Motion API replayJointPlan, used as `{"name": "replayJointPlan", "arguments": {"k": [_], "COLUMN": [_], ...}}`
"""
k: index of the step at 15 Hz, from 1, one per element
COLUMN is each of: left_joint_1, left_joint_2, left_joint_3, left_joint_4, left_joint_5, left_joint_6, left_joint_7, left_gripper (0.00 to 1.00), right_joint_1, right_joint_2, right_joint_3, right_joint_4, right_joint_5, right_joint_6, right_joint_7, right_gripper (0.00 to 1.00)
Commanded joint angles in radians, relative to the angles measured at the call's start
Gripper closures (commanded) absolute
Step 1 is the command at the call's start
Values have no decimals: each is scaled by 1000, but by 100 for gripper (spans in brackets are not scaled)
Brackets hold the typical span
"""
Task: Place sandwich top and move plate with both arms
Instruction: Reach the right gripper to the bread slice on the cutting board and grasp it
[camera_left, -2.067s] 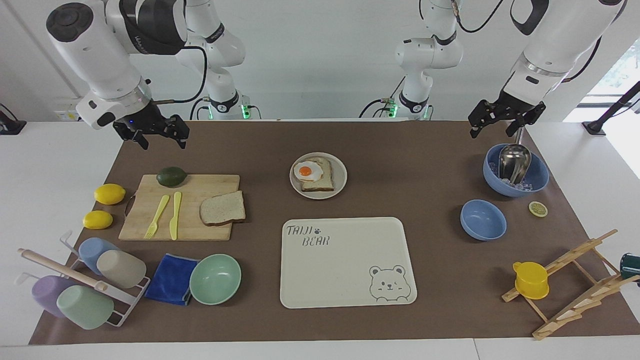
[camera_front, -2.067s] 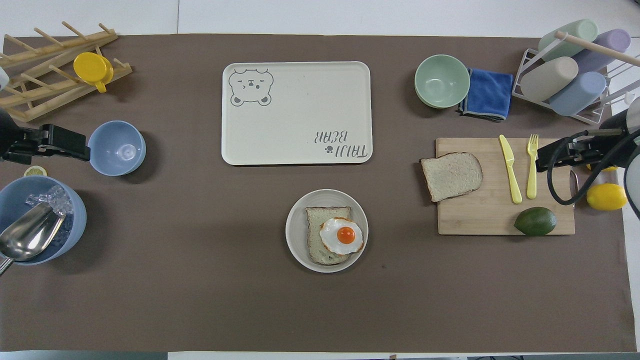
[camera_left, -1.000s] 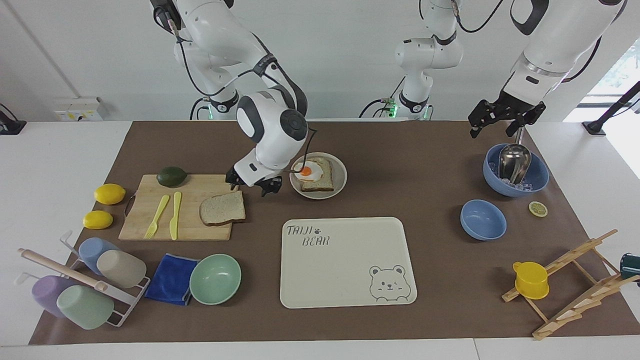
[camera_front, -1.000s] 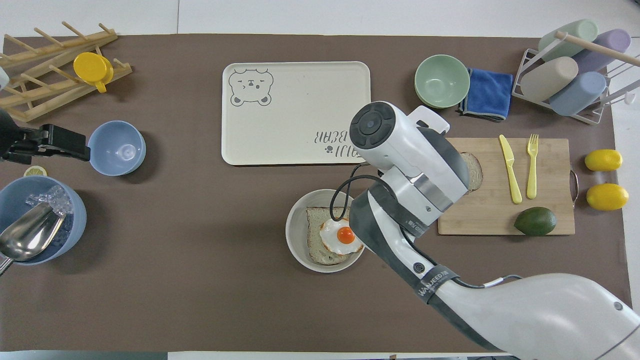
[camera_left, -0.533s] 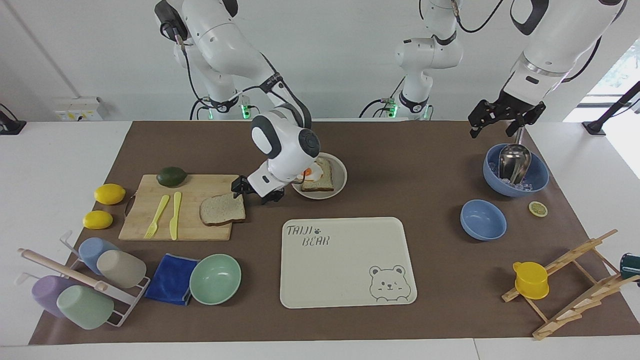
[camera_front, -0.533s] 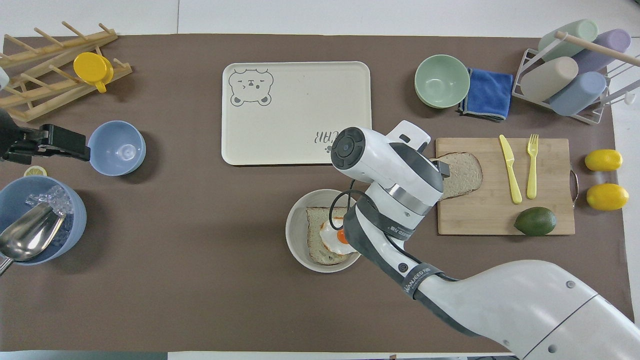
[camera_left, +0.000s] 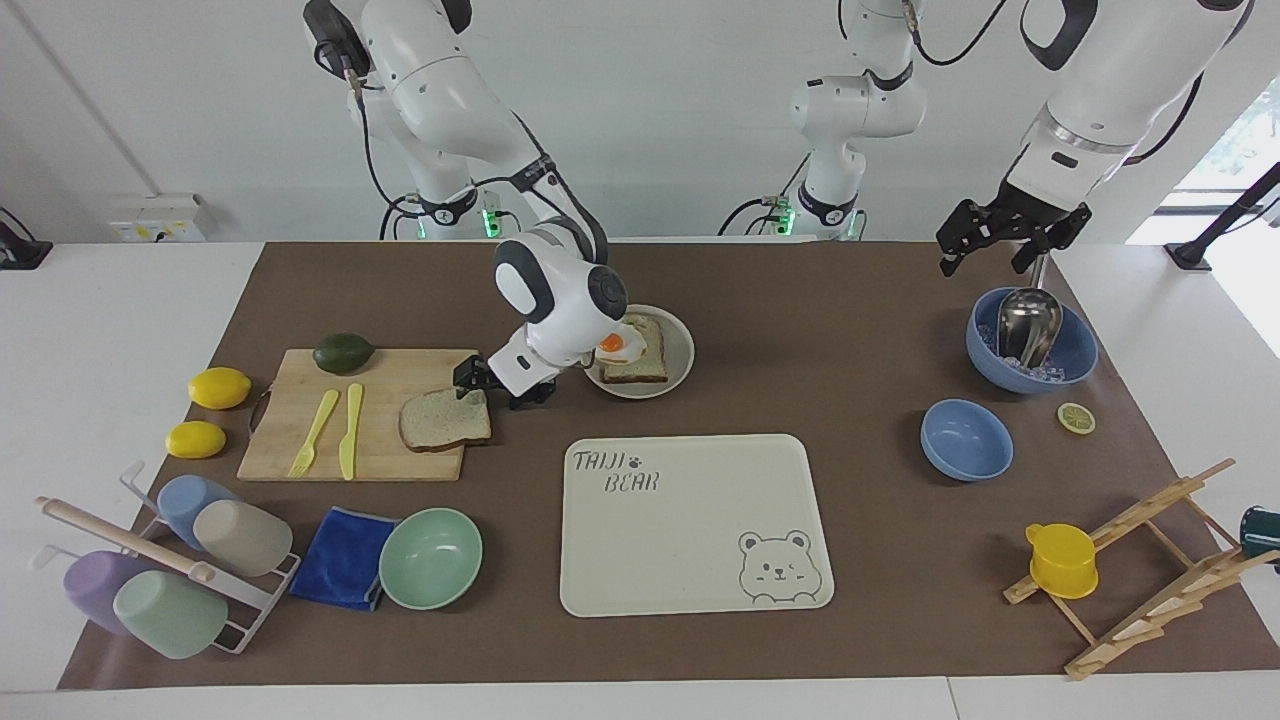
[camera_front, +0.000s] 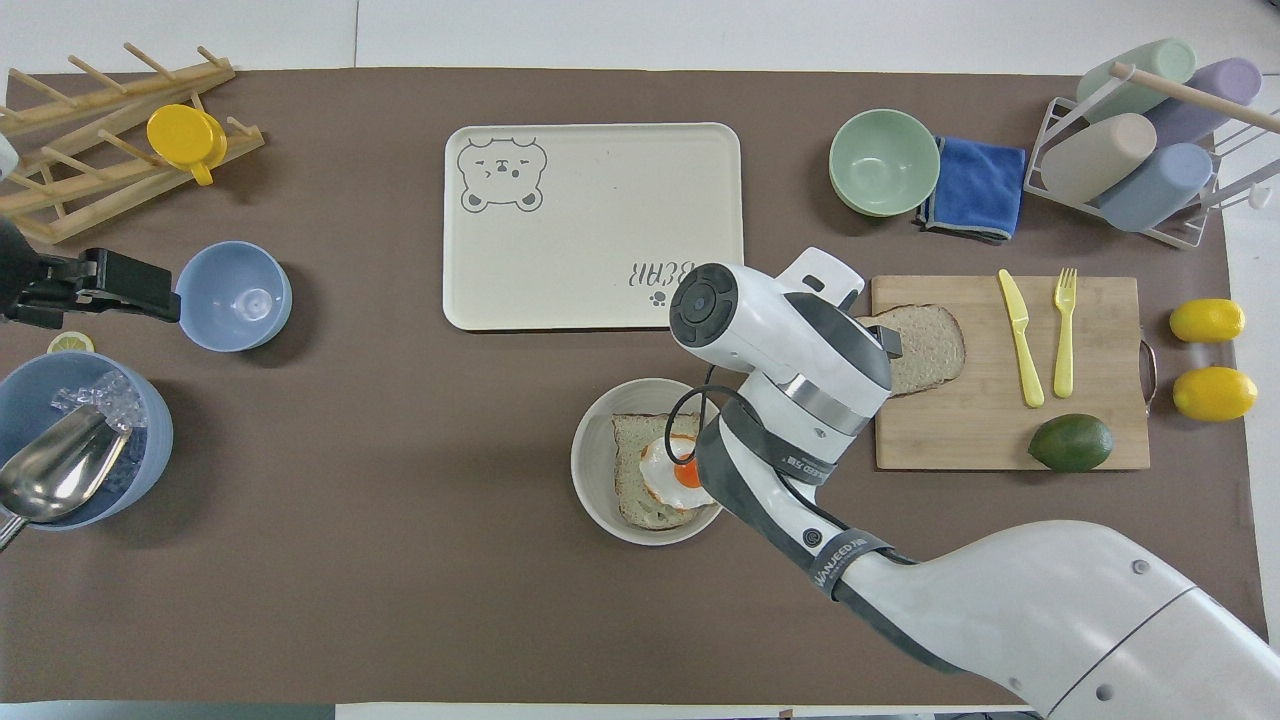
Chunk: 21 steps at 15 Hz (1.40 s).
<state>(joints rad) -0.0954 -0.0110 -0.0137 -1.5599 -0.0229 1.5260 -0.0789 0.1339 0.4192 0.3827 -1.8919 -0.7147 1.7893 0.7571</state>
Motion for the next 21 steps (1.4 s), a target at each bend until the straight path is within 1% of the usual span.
{"name": "replayJointPlan", "arguments": {"k": [1, 2, 4, 10, 12, 15, 16, 17, 18, 19, 21], "left_joint_1": [3, 3, 3, 3, 3, 3, 3, 3, 3, 3, 3], "left_joint_2": [-20, -20, -20, -20, -20, -20, -20, -20, -20, -20, -20], "left_joint_3": [1, 1, 1, 1, 1, 1, 1, 1, 1, 1, 1], "left_joint_4": [-22, -22, -22, -22, -22, -22, -22, -20, -22, -22, -22], "left_joint_5": [-11, -11, -11, -11, -11, -11, -11, -11, -11, -11, -11], "left_joint_6": [-6, -6, -6, -6, -6, -6, -6, -6, -6, -6, -6], "left_joint_7": [-8, -8, -8, -8, -8, -8, -8, -8, -8, -8, -8], "left_gripper": [0, 0, 0, 0, 0, 0, 0, 0, 0, 0, 0], "right_joint_1": [-22, -22, -22, -22, -26, -33, -30, -28, -30, -30, -22], "right_joint_2": [-43, -43, -49, -56, -56, -56, -56, -56, -51, -51, -51], "right_joint_3": [13, 13, 13, 13, 13, 13, 13, 13, 13, 13, 24], "right_joint_4": [-58, -61, -78, -102, -102, -102, -102, -98, -93, -93, -92], "right_joint_5": [-31, -32, -45, -63, -75, -84, -84, -89, -107, -118, -118], "right_joint_6": [30, 30, 32, 55, 56, 67, 64, 62, 59, 61, 58], "right_joint_7": [15, 15, 16, 16, 15, 15, 15, 13, 8, 7, 5], "right_gripper": [14, 19, 23, 23, 32, 40, 45, 53, 67, 72, 84]}}
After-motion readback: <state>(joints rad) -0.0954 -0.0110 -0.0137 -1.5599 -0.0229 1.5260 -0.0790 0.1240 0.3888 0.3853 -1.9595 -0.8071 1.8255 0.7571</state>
